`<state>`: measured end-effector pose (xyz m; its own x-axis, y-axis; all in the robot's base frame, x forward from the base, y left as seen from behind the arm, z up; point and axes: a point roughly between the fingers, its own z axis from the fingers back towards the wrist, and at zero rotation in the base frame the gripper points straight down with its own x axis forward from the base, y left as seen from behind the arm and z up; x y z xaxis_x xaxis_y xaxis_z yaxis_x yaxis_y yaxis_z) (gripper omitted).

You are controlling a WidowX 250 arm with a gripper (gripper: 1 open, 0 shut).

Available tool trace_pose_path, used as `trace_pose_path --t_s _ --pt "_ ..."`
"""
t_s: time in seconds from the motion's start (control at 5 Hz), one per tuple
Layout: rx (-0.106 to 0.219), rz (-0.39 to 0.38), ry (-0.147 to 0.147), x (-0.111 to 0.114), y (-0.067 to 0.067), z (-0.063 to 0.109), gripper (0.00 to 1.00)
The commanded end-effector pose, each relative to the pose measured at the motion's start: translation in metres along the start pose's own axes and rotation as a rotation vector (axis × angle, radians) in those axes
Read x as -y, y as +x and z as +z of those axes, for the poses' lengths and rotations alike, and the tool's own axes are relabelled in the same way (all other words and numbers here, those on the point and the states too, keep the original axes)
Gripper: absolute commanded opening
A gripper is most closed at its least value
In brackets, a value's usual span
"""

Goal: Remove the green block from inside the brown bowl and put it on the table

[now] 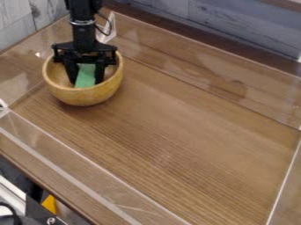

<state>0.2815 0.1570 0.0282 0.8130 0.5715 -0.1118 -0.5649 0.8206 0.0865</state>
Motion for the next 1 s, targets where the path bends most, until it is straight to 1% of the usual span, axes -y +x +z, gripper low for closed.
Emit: trace_pose_path --t_s 0.0,0.4,0.8 --pt "0.046 0.077 0.000 -0.011 -0.003 0.006 0.00" --pt "0.043 0.117 -0.006 -0.013 0.004 0.007 0.00" --pt "0.045 0.115 -0.010 -0.022 0.010 -0.008 0.00"
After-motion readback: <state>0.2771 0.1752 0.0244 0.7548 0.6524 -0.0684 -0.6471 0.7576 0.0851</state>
